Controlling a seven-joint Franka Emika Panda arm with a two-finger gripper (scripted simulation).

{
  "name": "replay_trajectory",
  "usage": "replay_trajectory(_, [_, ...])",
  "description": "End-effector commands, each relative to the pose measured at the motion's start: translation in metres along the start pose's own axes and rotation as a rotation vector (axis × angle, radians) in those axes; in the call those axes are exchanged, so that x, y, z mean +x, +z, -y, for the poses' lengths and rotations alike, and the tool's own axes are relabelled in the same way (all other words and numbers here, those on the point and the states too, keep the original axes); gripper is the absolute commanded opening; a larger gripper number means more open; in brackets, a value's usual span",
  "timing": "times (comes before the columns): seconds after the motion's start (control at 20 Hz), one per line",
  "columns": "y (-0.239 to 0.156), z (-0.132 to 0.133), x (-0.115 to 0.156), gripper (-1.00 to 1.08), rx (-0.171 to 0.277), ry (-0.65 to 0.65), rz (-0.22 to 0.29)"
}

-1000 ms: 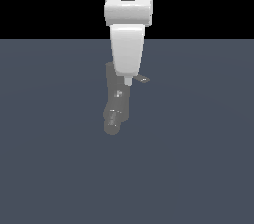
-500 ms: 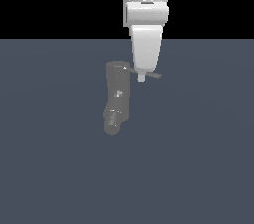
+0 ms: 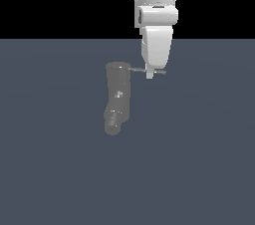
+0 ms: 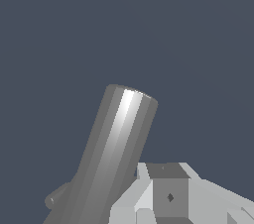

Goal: Turn on the faucet by rotating a designated handle.

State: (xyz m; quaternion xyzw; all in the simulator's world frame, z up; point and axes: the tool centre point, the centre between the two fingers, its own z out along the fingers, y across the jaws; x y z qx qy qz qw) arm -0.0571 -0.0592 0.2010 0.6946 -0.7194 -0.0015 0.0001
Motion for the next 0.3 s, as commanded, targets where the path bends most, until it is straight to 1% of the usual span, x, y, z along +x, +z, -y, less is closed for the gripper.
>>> replay_trajectory(0.0, [0.0, 0.007, 0.023, -1.0, 0.002, 0.03, -0.002])
replay_trajectory(0.25, [-0.001, 0.017, 0.036, -1.0, 0.002, 0.033, -0.002])
